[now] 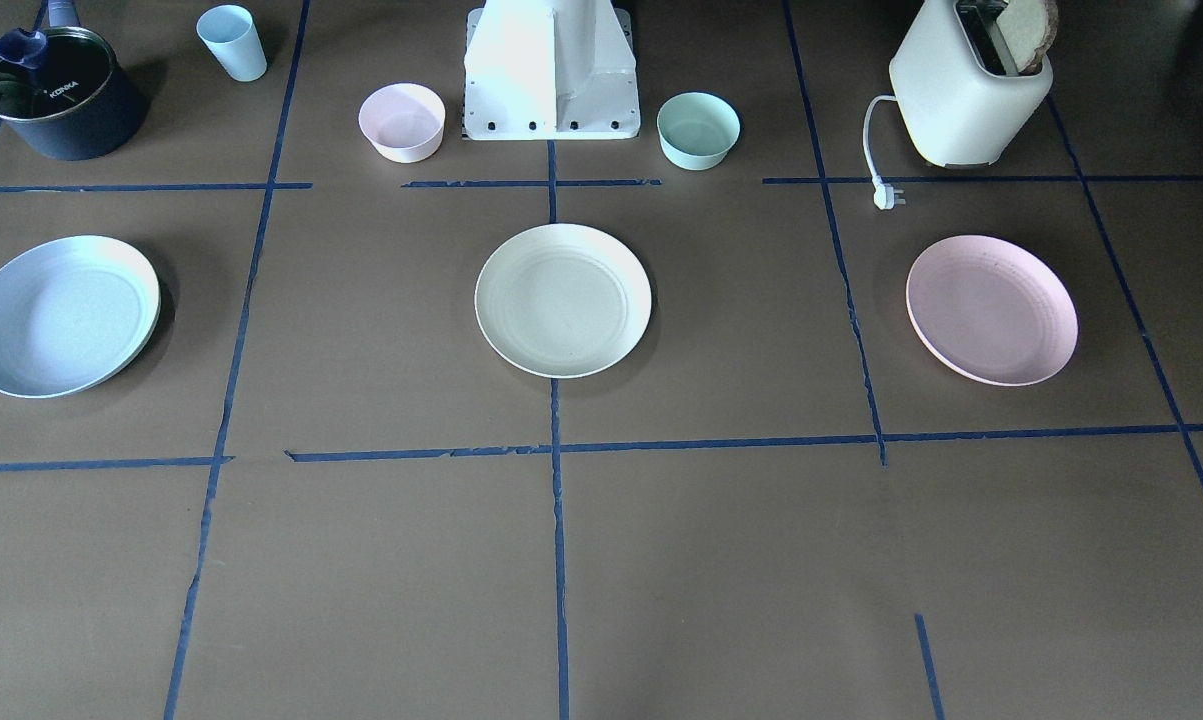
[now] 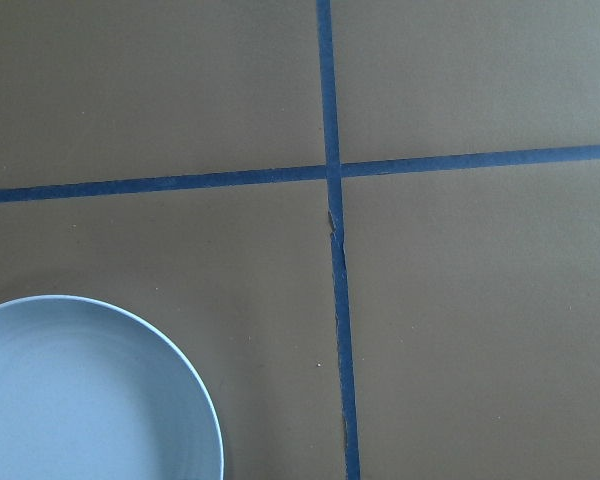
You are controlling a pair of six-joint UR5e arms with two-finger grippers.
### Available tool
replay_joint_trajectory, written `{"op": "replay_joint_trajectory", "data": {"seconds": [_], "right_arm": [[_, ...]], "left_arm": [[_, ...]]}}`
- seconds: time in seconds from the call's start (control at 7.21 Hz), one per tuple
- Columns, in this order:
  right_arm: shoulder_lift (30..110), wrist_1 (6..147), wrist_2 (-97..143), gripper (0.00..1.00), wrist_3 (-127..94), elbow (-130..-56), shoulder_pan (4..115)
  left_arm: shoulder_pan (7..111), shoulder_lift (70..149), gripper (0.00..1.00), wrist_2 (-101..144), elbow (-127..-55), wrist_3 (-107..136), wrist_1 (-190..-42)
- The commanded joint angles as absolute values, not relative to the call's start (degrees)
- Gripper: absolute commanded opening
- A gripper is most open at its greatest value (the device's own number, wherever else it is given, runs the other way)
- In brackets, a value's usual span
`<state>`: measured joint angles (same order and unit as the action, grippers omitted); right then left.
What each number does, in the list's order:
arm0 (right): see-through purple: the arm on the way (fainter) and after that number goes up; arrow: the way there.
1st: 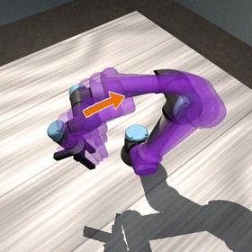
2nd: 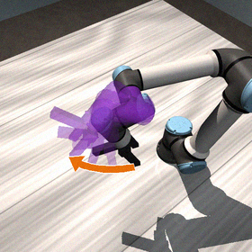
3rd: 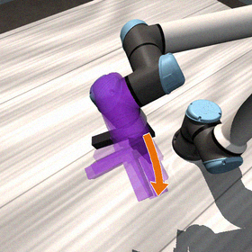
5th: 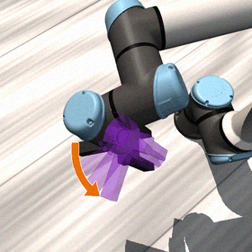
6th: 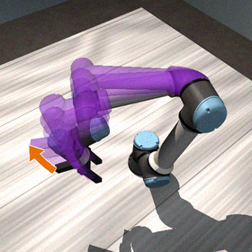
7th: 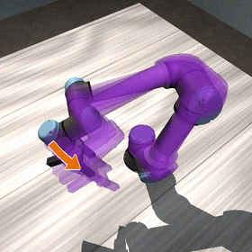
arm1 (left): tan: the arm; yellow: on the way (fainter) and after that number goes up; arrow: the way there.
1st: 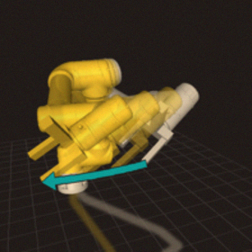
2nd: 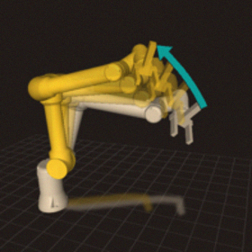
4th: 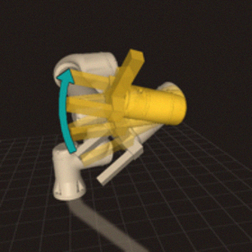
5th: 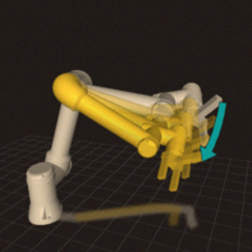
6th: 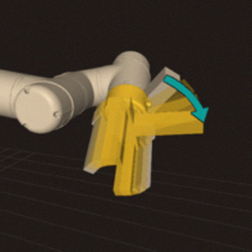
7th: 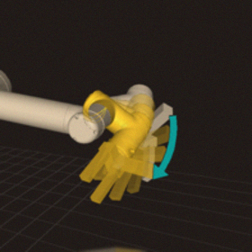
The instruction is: Stack three plates with pink and blue
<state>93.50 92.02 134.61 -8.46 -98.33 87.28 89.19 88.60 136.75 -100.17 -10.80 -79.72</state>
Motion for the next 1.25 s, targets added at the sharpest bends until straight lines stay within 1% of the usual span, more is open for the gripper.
{"op": "replay_joint_trajectory", "data": {"seconds": [0.0, 0.14, 0.28, 0.42, 0.55, 0.69, 0.83, 0.97, 1.11], "right_arm": [[93.69, 92.02, 134.82, 1.00, -9.05, -98.26, 87.28], [93.69, 91.93, 134.82, 1.00, -8.88, -98.26, 87.10], [93.43, 91.93, 134.82, 1.00, -8.88, -98.26, 85.79], [93.43, 91.93, 134.91, 1.00, -8.88, -98.35, 84.82], [93.51, 91.93, 135.00, 1.00, -8.88, -98.35, 84.73], [93.52, 92.02, 135.09, 1.00, -8.62, -98.35, 84.20], [93.43, 91.93, 135.09, 1.00, -8.61, -98.35, 82.98], [93.17, 91.93, 135.09, 1.00, -8.79, -98.35, 82.27], [93.34, 91.93, 135.09, 1.00, -8.70, -98.35, 82.18]], "left_arm": [[89.12, 85.72, 1.00, 137.63, -100.64, -10.73, -79.80], [88.95, 85.78, 1.00, 141.38, -99.59, -10.81, -81.37], [88.16, 85.43, 1.00, 142.20, -97.67, -10.38, -88.00], [87.11, 85.60, 1.00, 143.16, -96.34, -2.80, -89.54], [83.62, 85.69, 1.00, 142.39, -96.42, 7.37, -94.61], [80.63, 85.08, 1.00, 141.77, -93.89, 8.43, -102.75], [77.03, 85.34, 1.00, 141.59, -90.39, 8.79, -107.09], [74.30, 86.21, 1.00, 140.29, -88.52, 15.05, -110.44], [70.18, 86.31, 1.00, 139.23, -87.29, 22.34, -116.92]]}}
